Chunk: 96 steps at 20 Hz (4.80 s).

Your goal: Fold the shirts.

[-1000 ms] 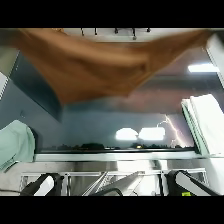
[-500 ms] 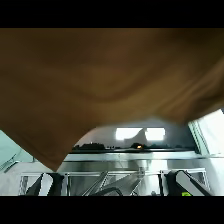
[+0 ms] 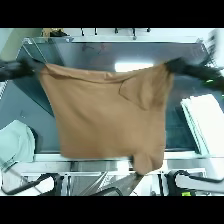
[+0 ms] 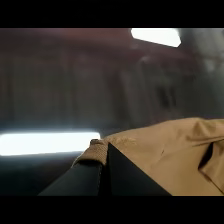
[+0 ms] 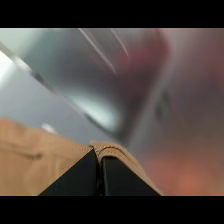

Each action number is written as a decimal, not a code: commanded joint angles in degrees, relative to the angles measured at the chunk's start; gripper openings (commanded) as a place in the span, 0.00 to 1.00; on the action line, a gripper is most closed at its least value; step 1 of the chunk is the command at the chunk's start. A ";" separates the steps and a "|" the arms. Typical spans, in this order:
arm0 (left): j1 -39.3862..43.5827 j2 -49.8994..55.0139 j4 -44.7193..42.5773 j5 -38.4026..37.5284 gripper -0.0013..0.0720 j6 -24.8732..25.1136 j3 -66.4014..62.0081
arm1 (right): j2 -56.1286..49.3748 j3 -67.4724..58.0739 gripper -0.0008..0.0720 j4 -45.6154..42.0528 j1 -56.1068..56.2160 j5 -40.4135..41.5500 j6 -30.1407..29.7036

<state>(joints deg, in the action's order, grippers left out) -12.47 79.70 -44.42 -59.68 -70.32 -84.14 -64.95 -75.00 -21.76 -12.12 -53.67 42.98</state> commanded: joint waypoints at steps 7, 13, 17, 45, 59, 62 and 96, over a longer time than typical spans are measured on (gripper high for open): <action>2.84 37.51 -5.68 -3.30 0.04 -4.33 -28.72 | -36.41 -24.15 0.04 0.79 -1.81 -1.09 2.19; 4.44 38.18 -19.82 -10.64 0.04 -7.43 -31.56 | -34.07 -27.17 0.04 -14.53 -3.48 -10.97 8.66; 6.82 38.27 -24.52 -8.09 0.04 -7.19 -26.84 | -34.23 -25.73 0.04 -24.28 -2.21 -12.24 11.32; -8.13 11.98 -14.82 -17.33 0.83 -1.97 28.72 | 15.52 26.75 0.52 -31.04 -21.18 -24.15 29.03; -1.70 12.74 -14.03 -18.23 0.05 -1.29 23.06 | 17.33 54.80 0.74 -18.80 -15.30 -10.03 20.81; -1.75 12.74 -14.10 -18.51 0.05 -1.27 23.06 | 12.37 54.77 0.65 -15.06 -6.91 -6.97 19.96; 2.56 21.77 -15.54 -12.63 0.04 -12.07 -1.84 | -9.03 13.75 0.04 0.15 -3.26 -5.62 0.42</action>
<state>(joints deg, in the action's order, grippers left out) -12.03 93.49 -60.14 -74.26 -82.15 -79.42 -65.39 -56.69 -24.64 -16.69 -61.78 48.16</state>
